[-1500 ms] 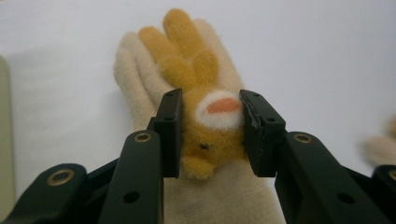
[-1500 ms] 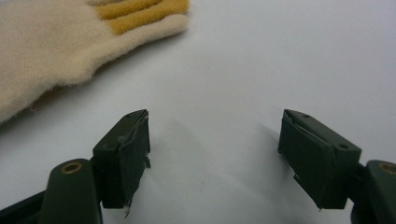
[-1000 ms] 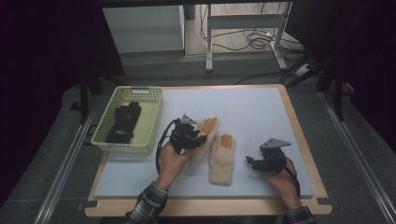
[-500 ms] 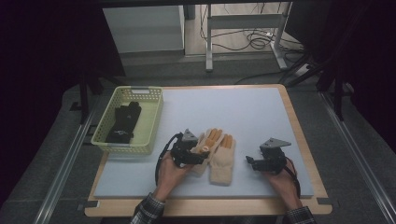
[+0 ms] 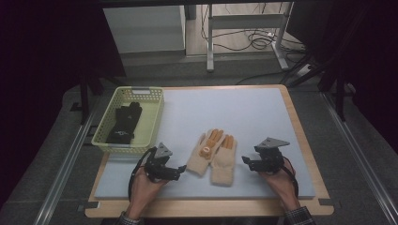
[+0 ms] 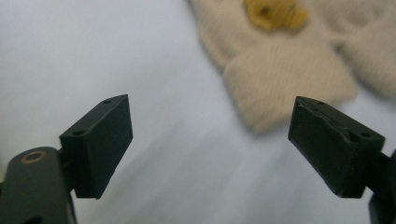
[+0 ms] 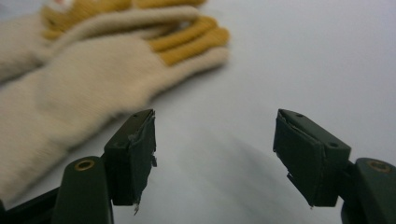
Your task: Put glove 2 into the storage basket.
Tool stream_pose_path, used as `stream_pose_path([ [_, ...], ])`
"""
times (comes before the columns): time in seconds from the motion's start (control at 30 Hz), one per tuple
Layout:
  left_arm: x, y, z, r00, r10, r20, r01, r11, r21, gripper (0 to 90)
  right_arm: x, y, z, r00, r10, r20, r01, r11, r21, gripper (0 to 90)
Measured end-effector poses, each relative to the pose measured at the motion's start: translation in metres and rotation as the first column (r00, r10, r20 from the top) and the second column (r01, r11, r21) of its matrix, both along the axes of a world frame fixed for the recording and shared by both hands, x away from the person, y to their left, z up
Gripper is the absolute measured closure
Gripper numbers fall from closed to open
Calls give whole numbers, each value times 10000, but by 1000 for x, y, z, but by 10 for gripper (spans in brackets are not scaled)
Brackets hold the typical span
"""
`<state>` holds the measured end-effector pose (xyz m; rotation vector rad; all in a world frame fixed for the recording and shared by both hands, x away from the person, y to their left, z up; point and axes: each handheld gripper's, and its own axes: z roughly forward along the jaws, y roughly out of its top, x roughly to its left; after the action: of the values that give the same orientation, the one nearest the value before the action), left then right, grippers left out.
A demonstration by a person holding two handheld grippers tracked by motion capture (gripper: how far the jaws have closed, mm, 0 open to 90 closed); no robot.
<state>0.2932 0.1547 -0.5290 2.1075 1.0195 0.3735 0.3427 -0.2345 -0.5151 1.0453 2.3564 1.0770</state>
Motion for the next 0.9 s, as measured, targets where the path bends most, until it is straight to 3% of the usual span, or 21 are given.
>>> stream_pose_path([
  [0.27,-8,23,-19,9982,562,-186,-552,9973,489,100,4,30,9,9977,678,3,-678,9971,333,292],
  [0.33,-8,26,-23,9978,633,-207,-627,9976,297,85,6,38,11,9958,918,7,-918,9952,337,295],
  [0.67,-8,25,-23,9979,600,-228,-591,9976,354,66,14,79,17,9855,1693,-75,-1689,9851,333,362],
  [0.9,-9,25,-24,9978,639,-171,-633,9973,360,70,20,107,15,9739,2227,-447,-2206,9742,472,374],
])
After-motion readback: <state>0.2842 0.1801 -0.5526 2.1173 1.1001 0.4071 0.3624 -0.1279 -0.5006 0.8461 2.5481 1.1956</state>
